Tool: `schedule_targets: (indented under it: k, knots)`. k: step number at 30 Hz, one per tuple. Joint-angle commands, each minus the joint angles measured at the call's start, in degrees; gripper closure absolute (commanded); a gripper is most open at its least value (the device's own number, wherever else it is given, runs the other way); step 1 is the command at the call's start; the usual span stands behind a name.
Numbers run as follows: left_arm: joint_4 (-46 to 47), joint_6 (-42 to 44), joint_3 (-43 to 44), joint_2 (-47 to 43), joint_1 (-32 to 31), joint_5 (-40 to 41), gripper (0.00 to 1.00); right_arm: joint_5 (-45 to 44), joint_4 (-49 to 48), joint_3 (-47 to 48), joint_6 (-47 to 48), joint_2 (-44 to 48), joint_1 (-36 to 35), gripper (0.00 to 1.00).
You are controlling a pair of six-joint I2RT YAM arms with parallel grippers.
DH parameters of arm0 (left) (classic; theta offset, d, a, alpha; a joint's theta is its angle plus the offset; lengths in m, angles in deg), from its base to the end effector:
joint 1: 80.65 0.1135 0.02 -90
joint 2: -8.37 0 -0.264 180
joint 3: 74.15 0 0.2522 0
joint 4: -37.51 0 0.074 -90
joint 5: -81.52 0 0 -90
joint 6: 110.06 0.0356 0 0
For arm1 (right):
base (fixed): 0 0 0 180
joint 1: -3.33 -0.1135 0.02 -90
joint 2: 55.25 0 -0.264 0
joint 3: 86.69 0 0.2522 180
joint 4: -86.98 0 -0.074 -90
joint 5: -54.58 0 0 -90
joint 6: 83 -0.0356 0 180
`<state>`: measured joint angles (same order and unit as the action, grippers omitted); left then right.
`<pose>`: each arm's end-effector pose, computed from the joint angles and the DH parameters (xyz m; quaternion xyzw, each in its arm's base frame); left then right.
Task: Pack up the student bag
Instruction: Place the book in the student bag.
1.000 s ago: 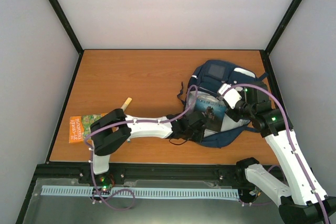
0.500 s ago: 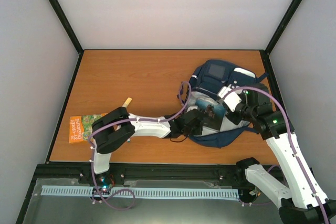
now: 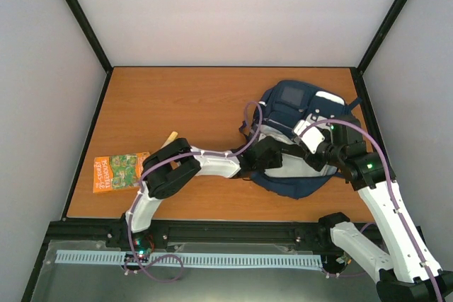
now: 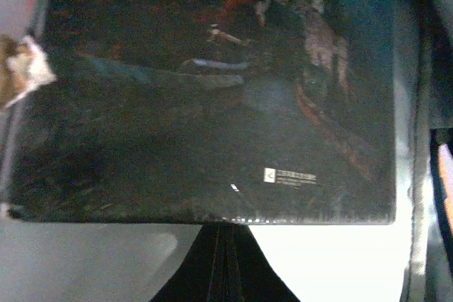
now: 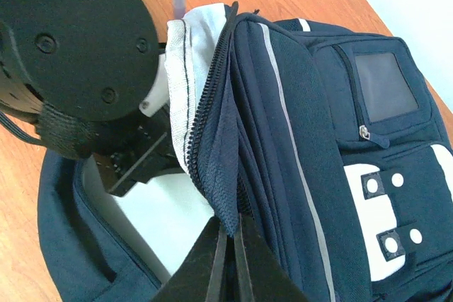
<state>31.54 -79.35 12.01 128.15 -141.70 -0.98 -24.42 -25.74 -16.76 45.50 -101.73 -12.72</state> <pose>0.2196 -0.3875 0.1333 -0.0140 0.9032 -0.3392 0.2627 0.1405 0.0475 0.3299 -0.4530 0.7967 0.0105 0.4000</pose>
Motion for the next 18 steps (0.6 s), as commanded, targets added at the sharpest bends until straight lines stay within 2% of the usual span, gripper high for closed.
schedule_targets:
  k: [1,9,18]
  knots:
    - [7.0,-1.2,5.6,3.3,0.8,1.5,0.99,1.3,-1.8,0.3,0.0,1.3,0.1,0.97]
    - [9.0,-2.4,9.1,6.6,1.2,4.8,0.99,0.6,-1.8,-0.8,-0.3,1.8,0.2,0.97]
    - [8.7,0.6,2.7,0.4,1.4,1.4,0.99,-1.0,-4.3,-3.5,-1.8,2.2,0.2,0.97]
